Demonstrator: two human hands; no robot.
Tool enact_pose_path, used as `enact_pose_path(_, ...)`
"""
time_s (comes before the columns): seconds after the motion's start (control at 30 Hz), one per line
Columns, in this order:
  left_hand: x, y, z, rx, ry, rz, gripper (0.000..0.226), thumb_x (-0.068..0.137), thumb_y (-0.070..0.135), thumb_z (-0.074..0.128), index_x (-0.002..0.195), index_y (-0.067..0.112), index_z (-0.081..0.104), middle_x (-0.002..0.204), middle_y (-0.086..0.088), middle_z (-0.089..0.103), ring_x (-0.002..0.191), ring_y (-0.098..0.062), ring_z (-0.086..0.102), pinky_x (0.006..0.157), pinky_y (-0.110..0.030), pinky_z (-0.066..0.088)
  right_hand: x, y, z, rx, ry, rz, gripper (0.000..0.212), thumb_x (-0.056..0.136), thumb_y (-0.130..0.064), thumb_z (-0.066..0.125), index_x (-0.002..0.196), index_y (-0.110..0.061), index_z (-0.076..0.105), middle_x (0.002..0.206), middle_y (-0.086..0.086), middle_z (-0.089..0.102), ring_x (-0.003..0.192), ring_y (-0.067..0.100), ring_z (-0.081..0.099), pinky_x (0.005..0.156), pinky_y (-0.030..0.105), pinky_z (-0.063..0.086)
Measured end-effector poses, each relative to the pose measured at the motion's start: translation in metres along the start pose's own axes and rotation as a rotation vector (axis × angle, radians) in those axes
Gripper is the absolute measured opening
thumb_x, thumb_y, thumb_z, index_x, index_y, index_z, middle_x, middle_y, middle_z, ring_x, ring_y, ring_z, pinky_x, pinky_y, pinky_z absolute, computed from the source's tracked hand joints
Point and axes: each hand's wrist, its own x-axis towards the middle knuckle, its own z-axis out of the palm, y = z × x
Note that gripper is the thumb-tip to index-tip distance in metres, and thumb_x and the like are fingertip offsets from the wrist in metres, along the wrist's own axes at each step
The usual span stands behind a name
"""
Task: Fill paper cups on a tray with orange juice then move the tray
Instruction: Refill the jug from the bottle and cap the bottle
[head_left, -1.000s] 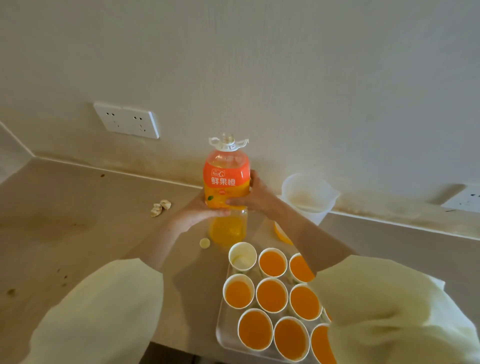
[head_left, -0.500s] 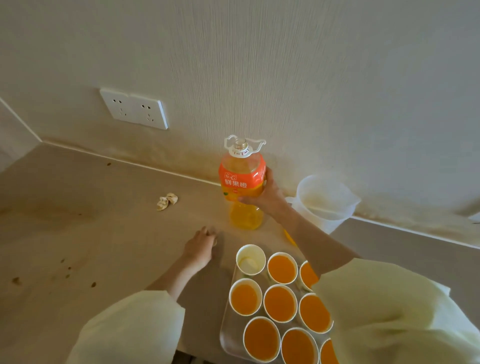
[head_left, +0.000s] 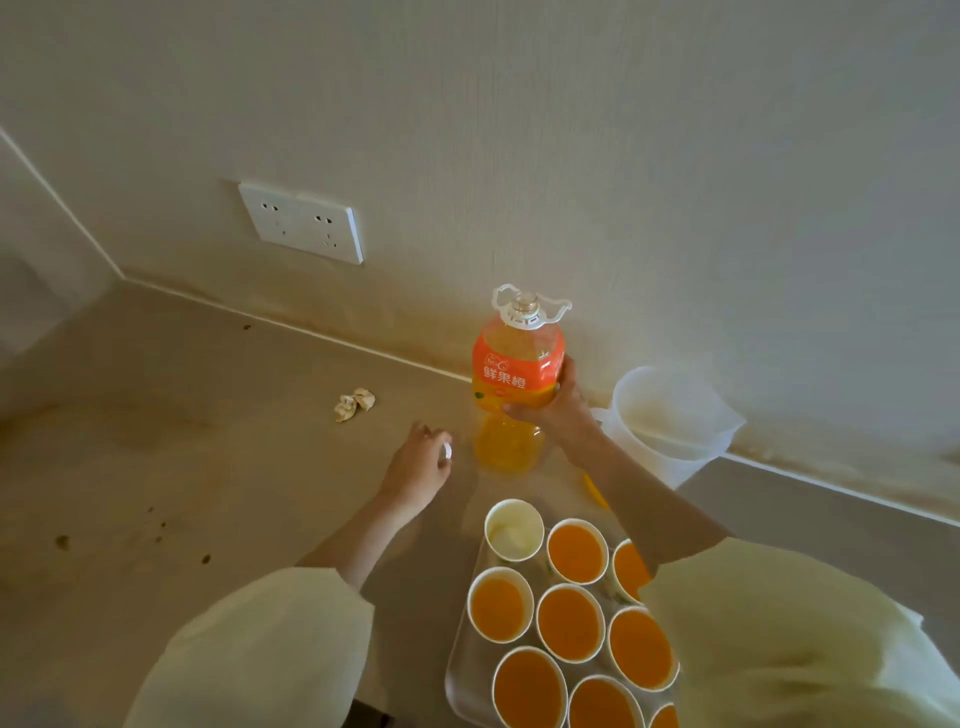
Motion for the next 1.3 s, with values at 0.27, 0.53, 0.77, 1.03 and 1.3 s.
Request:
enact_pose_path(0.27,0.039,0.064,-0.085,-0.430,0.399,0.074,0.012,0.081,0.009,0.066,0.090,0.010,0.058,0.092,-0.002,0.060,0.086,-0.019,0.057,0.074,-0.028,0.045,0.003,0.000,-0.001,0.037,-0.001,0.052,0.105,0.062,0.002,0.088,0.144,-0.012,0.025,0.136,0.008,0.048,0.119,0.020,0.051,0.078,0.019,0.049)
enact_pose_path(0.53,0.054,0.144,-0.139,-0.558,0.369,0.260,0.026,0.080,0.015,0.071,0.103,0.018,0.060,0.103,0.006,0.064,0.096,-0.006,0.057,0.080,-0.011,0.040,-0.009,-0.030,0.007,-0.113,0.050,0.083,0.140,0.051,-0.028,0.096,0.152,-0.020,-0.001,0.154,0.007,0.028,0.139,0.024,0.035,0.111,0.037,0.031)
enact_pose_path(0.77,0.055,0.149,-0.136,-0.315,0.228,0.288,0.031,0.082,0.010,0.069,0.113,0.011,0.066,0.113,-0.001,0.066,0.104,-0.011,0.054,0.076,-0.004,0.029,-0.009,-0.047,-0.003,-0.261,0.081,-0.053,0.105,0.062,-0.023,0.091,0.146,-0.021,0.028,0.136,0.004,0.047,0.127,0.024,0.046,0.094,0.027,0.039)
enact_pose_path(1.03,0.064,0.162,-0.160,0.065,-0.011,0.332,0.034,0.084,0.004,0.065,0.117,0.012,0.065,0.116,-0.003,0.065,0.109,-0.021,0.057,0.084,-0.027,0.043,-0.012,-0.052,-0.007,-0.372,0.057,-0.037,0.102,0.067,-0.025,0.087,0.147,-0.022,0.025,0.137,0.006,0.049,0.126,0.026,0.047,0.089,0.028,0.038)
enact_pose_path(1.3,0.068,0.190,-0.177,0.068,-0.080,0.370,0.014,0.090,0.016,0.062,0.100,0.011,0.070,0.103,0.000,0.068,0.099,-0.015,0.062,0.086,-0.031,0.049,-0.011,-0.056,-0.011,-0.382,0.033,-0.051,0.099,0.066,-0.019,0.088,0.145,-0.020,0.029,0.135,0.005,0.052,0.125,0.025,0.048,0.093,0.029,0.040)
